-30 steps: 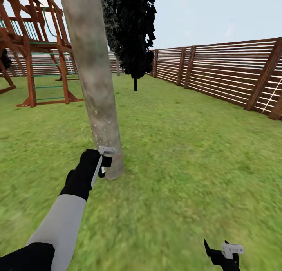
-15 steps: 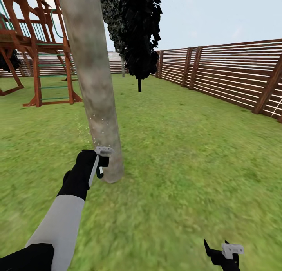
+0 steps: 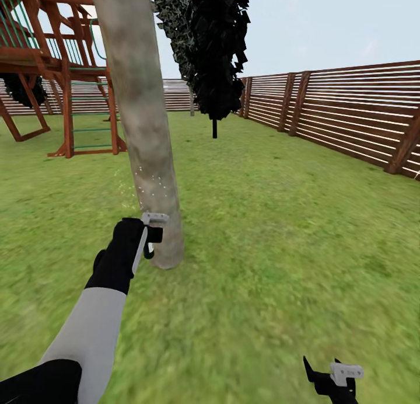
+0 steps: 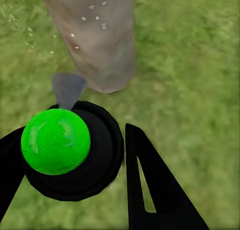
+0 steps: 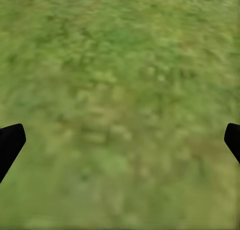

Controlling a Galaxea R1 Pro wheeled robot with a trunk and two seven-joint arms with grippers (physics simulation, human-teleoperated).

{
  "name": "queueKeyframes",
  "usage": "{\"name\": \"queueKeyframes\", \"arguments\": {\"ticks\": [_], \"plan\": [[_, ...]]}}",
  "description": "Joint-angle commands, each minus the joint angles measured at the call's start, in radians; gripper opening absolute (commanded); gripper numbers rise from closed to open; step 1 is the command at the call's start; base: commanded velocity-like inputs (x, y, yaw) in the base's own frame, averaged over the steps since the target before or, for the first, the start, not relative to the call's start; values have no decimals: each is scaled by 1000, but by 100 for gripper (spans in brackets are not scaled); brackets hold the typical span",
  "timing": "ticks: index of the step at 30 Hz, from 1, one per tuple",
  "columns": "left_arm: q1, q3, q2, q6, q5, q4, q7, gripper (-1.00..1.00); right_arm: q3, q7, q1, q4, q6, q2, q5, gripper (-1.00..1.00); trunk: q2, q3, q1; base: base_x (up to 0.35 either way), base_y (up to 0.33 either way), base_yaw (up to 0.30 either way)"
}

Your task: In the garden, pick up the pesticide atomizer on the floor and spray pesticide onto both trees until each tree trunk is fully covered.

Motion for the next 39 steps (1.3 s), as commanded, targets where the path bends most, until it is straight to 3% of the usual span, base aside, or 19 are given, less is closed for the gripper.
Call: {"name": "queueKeyframes", "arguments": {"ticks": [1, 6, 10, 13, 15, 17, 20, 24, 26, 29, 32, 35, 39], "plan": [[0, 1, 0, 3, -5, 0, -2, -100, -9, 8, -1, 0, -3, 0, 2, 100, 0, -1, 0, 157, -76, 0], [-4, 7, 4, 3, -16, -2, -2, -100, -9, 8, -1, 0, -3, 0, 2, 100, 0, -1, 0, 267, -132, 0], [-61, 5, -2, 6, -15, -7, -2, -100, -9, 8, 0, 0, -3, 0, 2, 100, 0, -1, 0, 285, -141, 0], [-58, 3, 2, 3, -16, -8, -2, -100, -9, 8, -1, 0, -3, 0, 2, 100, 0, -1, 0, 127, -62, 0], [-13, 6, 4, -3, -16, -9, 5, -100, -8, 8, -1, 0, -3, 0, 2, 100, 0, -1, 0, 20, -10, 0], [52, 8, 4, -11, -15, -10, 53, -100, -8, 8, -1, 0, -3, 0, 2, 100, 0, -1, 0, 4, -2, 0], [95, 9, 4, -15, -10, -10, 106, -100, -8, 8, -1, 0, -3, 0, 3, 100, 0, -1, 0, 0, 0, 0], [111, 9, 4, -15, -7, 5, 117, -100, -8, 8, -1, 0, -3, 0, 4, 100, 0, -1, 0, 0, 0, 0], [170, 14, 4, -69, -5, 8, 117, -100, -8, 8, -1, 0, -3, 0, 4, 100, 0, -1, 0, 0, 0, 0], [221, 14, 4, -80, 2, 8, 114, -100, -8, 8, -1, 0, -3, 0, 4, 100, 0, -1, 0, 0, 0, 36], [253, 14, 4, -96, 21, 9, 112, -100, -8, 8, -1, 0, -3, 0, 4, 100, 0, -1, 0, 0, -161, 192], [267, 13, 4, -151, 25, 8, 114, -100, -8, 8, -1, 0, -3, 0, 4, 100, 0, -1, 0, 0, -256, 248], [270, 13, 3, -164, 22, 9, 116, -100, -8, 8, -1, 0, -3, 0, 4, 100, 0, -1, 0, 28, -269, 175]]}}
